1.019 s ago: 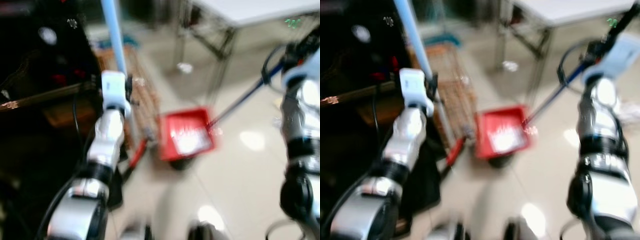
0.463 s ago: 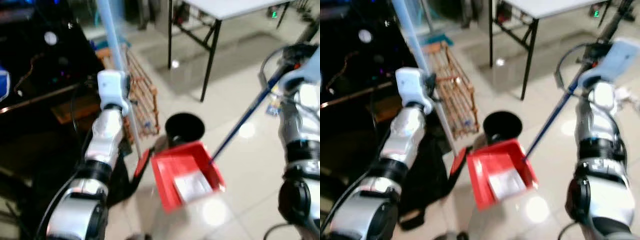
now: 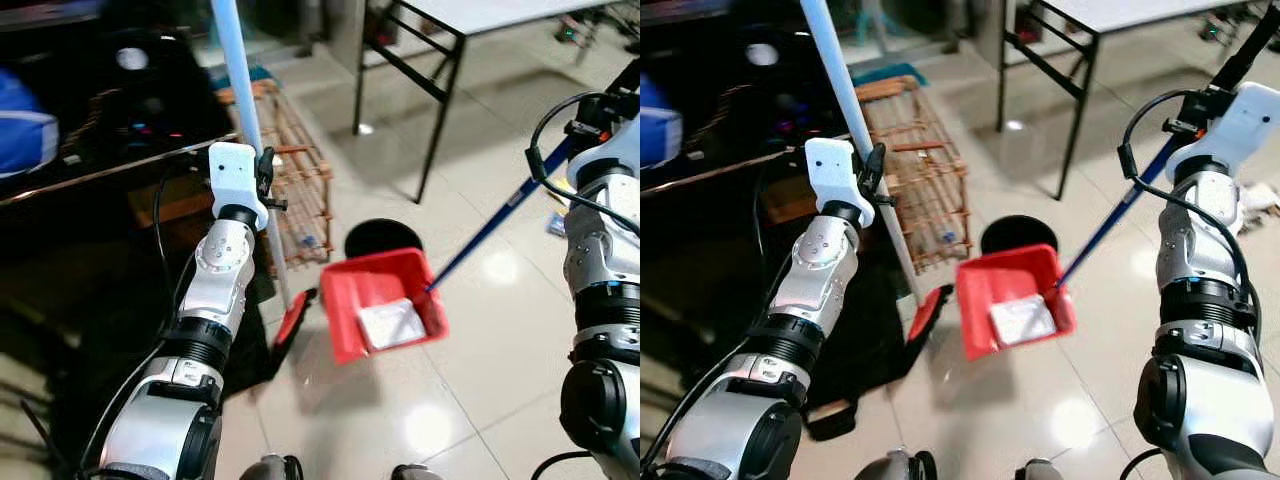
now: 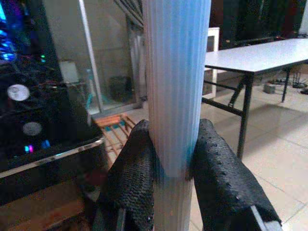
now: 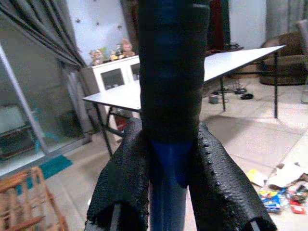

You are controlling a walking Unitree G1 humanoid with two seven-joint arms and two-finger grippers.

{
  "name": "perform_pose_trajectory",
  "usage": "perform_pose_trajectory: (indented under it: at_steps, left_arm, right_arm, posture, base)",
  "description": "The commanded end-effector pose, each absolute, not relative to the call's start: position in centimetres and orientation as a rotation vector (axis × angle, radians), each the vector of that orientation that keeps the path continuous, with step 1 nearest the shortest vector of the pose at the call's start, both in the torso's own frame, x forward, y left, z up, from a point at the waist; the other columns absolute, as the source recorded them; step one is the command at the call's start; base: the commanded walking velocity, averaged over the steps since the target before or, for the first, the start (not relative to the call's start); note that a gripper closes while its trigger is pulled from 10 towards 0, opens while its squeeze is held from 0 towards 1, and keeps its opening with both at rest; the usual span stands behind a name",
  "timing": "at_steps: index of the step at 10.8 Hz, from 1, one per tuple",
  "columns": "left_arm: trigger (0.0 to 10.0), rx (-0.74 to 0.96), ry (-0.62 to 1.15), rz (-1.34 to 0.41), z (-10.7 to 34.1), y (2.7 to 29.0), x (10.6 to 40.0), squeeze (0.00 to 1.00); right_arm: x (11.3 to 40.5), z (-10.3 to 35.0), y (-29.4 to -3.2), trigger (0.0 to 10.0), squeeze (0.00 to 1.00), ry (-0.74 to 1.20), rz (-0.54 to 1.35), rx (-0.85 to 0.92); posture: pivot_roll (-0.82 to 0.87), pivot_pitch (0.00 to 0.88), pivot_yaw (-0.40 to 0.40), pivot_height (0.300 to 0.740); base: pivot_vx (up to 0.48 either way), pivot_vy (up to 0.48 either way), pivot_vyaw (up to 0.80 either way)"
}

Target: Sweep floor

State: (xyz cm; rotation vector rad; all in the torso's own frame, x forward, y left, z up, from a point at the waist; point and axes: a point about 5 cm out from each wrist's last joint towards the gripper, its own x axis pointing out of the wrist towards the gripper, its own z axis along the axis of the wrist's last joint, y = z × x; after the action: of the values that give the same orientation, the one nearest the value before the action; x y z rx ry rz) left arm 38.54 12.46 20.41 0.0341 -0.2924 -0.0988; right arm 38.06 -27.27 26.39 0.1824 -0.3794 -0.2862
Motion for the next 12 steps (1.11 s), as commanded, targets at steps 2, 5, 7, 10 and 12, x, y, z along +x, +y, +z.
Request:
perform_pose_trajectory:
  at_steps: [2, 5, 7, 10, 12]
  left_arm:
    - [10.0, 0.045, -0.358, -0.087, 21.79, 12.93, 38.47, 0.0]
    - [10.0, 0.042, -0.357, -0.091, 21.76, 12.91, 38.45, 0.0]
    - [10.0, 0.052, -0.354, -0.093, 21.76, 12.82, 38.48, 0.0]
    - [10.0, 0.062, -0.349, -0.094, 21.72, 12.71, 38.51, 0.0]
    - [10.0, 0.065, -0.345, -0.097, 21.67, 12.75, 38.53, 0.0]
  right_arm:
    - [38.09, 28.22, -26.81, 10.0, 0.0, -0.447, -0.268, 0.202]
    - [38.11, 28.05, -26.71, 10.0, 0.0, -0.442, -0.266, 0.202]
    - [38.05, 27.86, -26.71, 10.0, 0.0, -0.441, -0.268, 0.204]
    - [37.97, 27.77, -26.79, 10.0, 0.0, -0.441, -0.272, 0.207]
    - [37.99, 27.81, -26.73, 10.0, 0.0, -0.443, -0.272, 0.209]
  posture:
    - [-0.02, 0.123, 0.063, 0.74]
    - [-0.02, 0.119, 0.065, 0.74]
    - [-0.03, 0.122, 0.069, 0.74]
    - [-0.03, 0.122, 0.071, 0.74]
    - [-0.03, 0.123, 0.074, 0.74]
  base:
    - [0.0, 0.0, 0.0]
    - [0.0, 0.0, 0.0]
    - [0.0, 0.0, 0.0]
    - [0.0, -0.304, 0.0]
    - [0.0, -0.474, 0.0]
